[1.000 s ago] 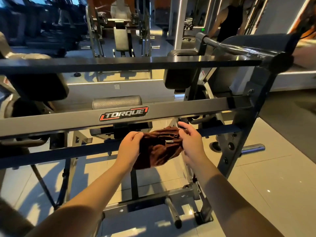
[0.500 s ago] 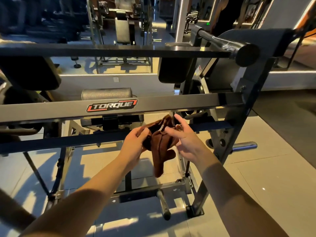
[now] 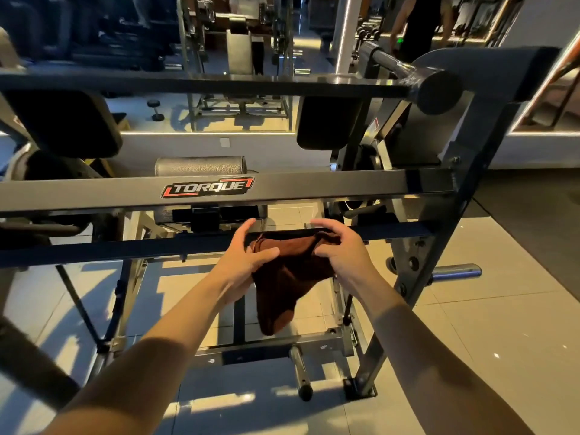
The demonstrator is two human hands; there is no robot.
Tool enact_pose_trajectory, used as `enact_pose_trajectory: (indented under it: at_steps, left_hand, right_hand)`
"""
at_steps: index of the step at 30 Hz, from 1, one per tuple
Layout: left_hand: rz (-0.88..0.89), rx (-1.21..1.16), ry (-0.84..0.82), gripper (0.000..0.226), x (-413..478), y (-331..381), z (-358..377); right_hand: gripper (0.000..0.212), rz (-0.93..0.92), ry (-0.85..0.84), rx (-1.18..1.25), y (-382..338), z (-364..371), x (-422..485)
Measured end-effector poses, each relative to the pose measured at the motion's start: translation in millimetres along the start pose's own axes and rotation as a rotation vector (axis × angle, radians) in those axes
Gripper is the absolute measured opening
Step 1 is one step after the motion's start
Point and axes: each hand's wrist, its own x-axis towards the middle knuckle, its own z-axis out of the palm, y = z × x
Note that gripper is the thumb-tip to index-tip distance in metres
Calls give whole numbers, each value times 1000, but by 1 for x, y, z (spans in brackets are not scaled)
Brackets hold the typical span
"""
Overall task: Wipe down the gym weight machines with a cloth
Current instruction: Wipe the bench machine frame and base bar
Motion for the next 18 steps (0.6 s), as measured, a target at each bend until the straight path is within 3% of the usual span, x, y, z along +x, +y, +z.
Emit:
enact_pose_trajectory:
  at_steps: [2,7,12,15,18]
  left_hand:
    - [39,127,-30,64,-2,3,5]
    - [145,574,70,34,-1,6,0]
    - [166,734,39,26,8,8,-3]
    - [312,888,208,15,18,2,-1]
    - [332,954,354,17,24,-1,-1]
  right_hand:
    - [42,-113,28,-313,3,3,1]
    - [36,-139,42,-603,8,2,10]
    - [33,-146,52,-690,7,3,21]
    - [26,-147,70,-658,11,1,25]
    - [28,-172,182,-741,14,-3,29]
